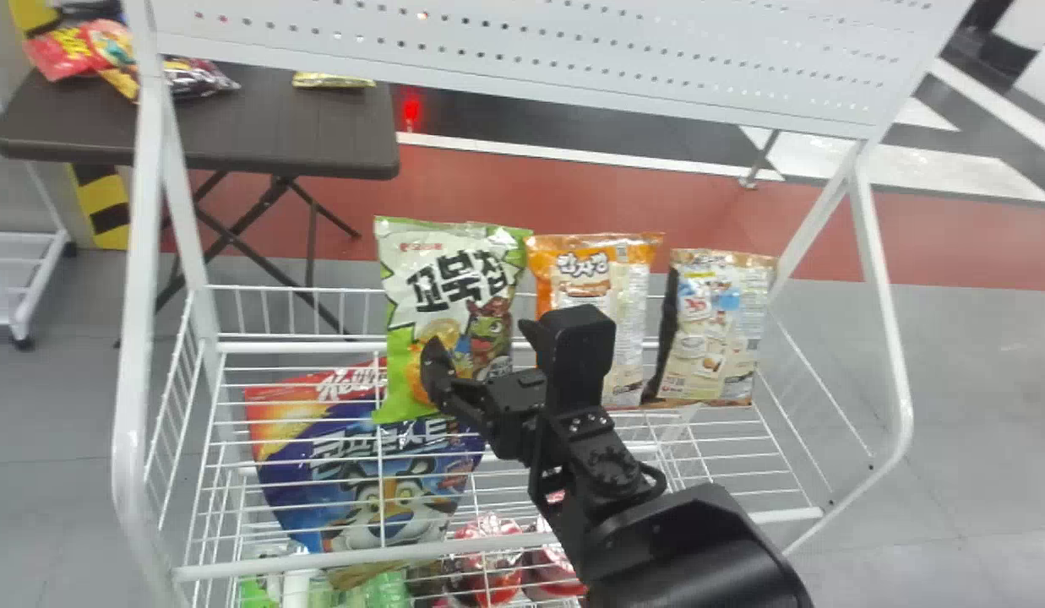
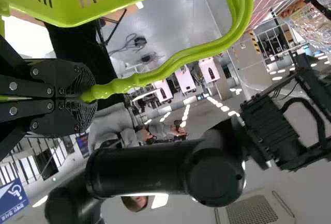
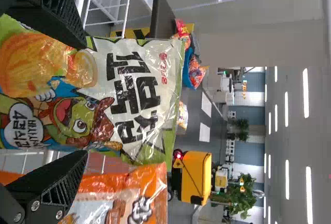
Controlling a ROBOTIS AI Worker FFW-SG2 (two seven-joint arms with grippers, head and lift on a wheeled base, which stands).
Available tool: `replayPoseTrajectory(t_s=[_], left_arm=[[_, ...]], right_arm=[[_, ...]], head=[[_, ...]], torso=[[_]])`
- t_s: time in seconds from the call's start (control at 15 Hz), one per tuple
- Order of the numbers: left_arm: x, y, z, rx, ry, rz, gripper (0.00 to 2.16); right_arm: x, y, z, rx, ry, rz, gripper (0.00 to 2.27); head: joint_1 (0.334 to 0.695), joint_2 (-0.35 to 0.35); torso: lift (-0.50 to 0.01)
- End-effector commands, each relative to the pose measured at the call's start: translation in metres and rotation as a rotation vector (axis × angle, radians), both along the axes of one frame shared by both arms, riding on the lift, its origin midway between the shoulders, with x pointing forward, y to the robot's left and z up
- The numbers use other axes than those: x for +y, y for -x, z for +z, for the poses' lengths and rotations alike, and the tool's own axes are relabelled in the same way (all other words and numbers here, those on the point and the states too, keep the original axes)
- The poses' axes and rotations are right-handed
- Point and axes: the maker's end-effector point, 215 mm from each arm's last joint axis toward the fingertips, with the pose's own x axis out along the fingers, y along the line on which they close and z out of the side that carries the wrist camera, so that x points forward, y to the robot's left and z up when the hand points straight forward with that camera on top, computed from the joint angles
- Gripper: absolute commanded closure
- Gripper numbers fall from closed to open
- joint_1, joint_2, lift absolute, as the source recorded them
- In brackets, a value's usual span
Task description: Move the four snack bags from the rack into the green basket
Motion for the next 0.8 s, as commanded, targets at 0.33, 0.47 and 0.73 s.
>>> replayPoseTrajectory(t_s=[0.33, 0.47, 0.73], left_arm=[[0.002, -0.005, 0.000, -0.002, 0.002, -0.002, 1.49], [0.002, -0.005, -0.001, 0.000, 0.002, -0.002, 1.48], [0.002, -0.006, -0.001, 0.001, 0.003, 0.002, 1.49]], right_arm=[[0.014, -0.024, -0.018, 0.062, 0.055, 0.029, 1.48], [0.018, -0.026, -0.019, 0.074, 0.052, 0.039, 2.07], [0.021, -0.017, -0.019, 0.066, 0.043, 0.065, 2.24]], head=[[0.695, -0.232], [0.695, -0.226], [0.695, -0.215]], torso=[[0.000], [0.000], [0.000]])
